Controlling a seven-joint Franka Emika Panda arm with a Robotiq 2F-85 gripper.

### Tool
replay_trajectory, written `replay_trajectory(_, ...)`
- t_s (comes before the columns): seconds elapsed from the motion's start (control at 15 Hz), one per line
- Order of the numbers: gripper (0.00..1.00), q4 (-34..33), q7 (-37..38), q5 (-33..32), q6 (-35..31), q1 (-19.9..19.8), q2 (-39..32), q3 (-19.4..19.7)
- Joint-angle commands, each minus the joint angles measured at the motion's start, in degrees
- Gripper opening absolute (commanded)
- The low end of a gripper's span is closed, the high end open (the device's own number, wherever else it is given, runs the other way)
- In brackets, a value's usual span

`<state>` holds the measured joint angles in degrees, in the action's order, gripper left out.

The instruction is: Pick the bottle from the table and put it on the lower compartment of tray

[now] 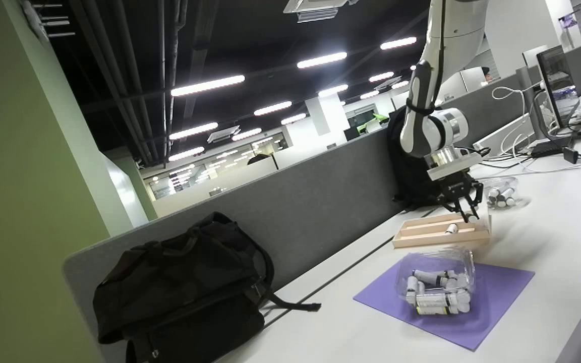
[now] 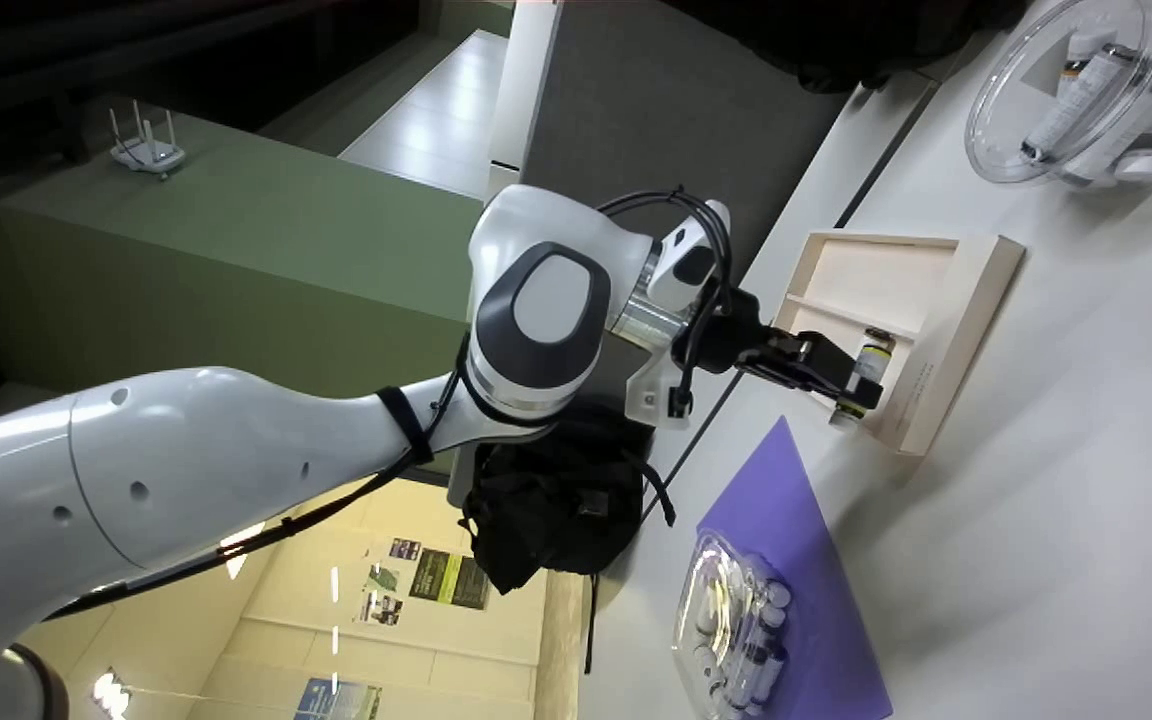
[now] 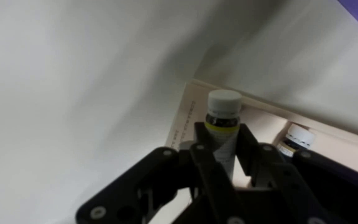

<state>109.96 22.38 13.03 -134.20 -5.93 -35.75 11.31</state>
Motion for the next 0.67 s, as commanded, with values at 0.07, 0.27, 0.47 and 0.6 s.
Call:
replay_trajectory(0.07, 0.11, -1.3, -0.5, 4.4, 2.4, -2.7, 0.4, -2.6)
replay_trajectory(0.27, 0.11, -1.5, -0.4, 7.0, 1.9, -3.5, 0.2, -3.2)
replay_trajectory(0.47, 0.11, -1.8, -0.5, 8.6, 1.8, -4.2, -0.1, -3.5)
replay_trajectory(0.6, 0.11, -2.1, -0.3, 9.4, 1.6, -4.6, -0.5, -3.4)
